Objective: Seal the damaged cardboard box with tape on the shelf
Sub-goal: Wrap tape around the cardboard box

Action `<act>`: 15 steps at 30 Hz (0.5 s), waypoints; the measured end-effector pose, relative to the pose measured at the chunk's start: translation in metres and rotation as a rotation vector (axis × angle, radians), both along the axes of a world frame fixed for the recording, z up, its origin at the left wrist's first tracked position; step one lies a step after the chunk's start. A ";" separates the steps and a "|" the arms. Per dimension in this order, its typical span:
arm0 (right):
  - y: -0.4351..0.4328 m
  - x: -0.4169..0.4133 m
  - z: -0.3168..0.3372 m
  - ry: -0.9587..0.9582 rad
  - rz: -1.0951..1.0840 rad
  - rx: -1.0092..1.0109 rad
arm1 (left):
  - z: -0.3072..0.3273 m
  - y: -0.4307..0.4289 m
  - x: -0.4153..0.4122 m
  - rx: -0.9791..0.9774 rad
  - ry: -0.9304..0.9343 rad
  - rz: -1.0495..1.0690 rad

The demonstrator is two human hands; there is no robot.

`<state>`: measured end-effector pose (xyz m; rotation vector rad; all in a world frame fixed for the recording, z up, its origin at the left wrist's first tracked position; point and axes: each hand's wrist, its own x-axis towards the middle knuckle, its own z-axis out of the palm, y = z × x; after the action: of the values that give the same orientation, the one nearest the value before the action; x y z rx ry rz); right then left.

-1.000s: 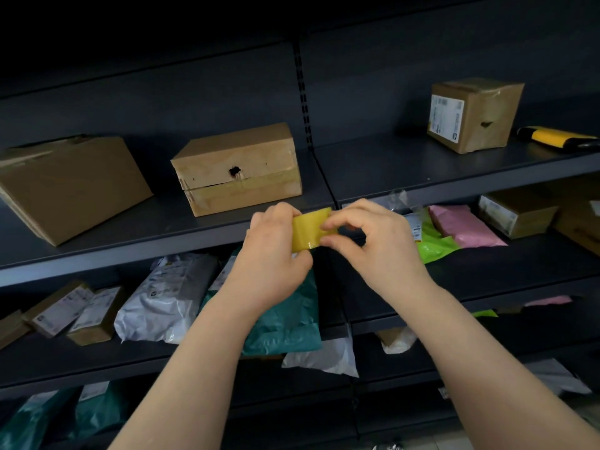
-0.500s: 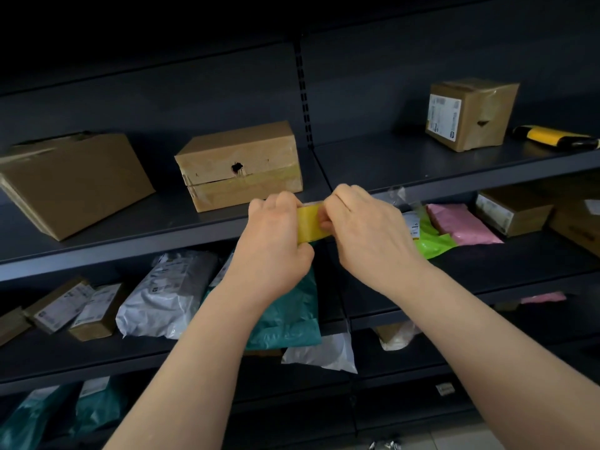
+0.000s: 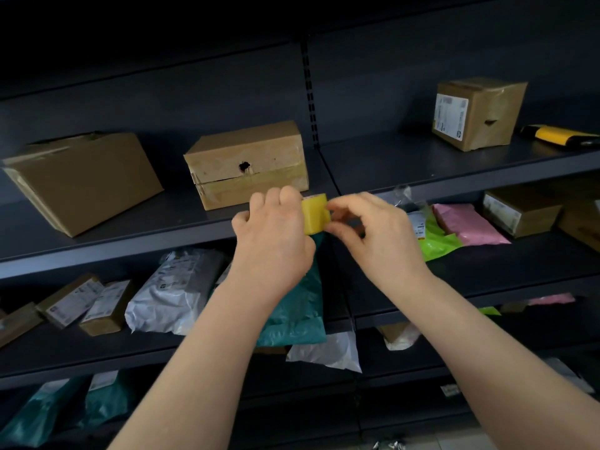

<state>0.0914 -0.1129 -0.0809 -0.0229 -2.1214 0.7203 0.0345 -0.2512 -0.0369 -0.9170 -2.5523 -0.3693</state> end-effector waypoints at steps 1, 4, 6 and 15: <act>-0.001 0.000 0.001 0.020 0.006 0.008 | -0.002 0.000 0.000 0.008 -0.012 -0.001; -0.004 0.002 -0.001 0.081 0.007 0.070 | -0.005 -0.001 0.000 0.008 -0.032 0.001; -0.004 0.002 0.001 0.097 -0.059 0.214 | -0.005 -0.002 0.002 0.008 -0.036 -0.005; -0.016 -0.004 0.015 -0.290 -0.125 0.452 | -0.007 -0.005 -0.002 -0.069 0.173 0.066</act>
<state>0.0876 -0.1285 -0.0659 -0.0149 -2.4914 0.1587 0.0323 -0.2557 -0.0437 -0.8479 -2.4426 -0.1753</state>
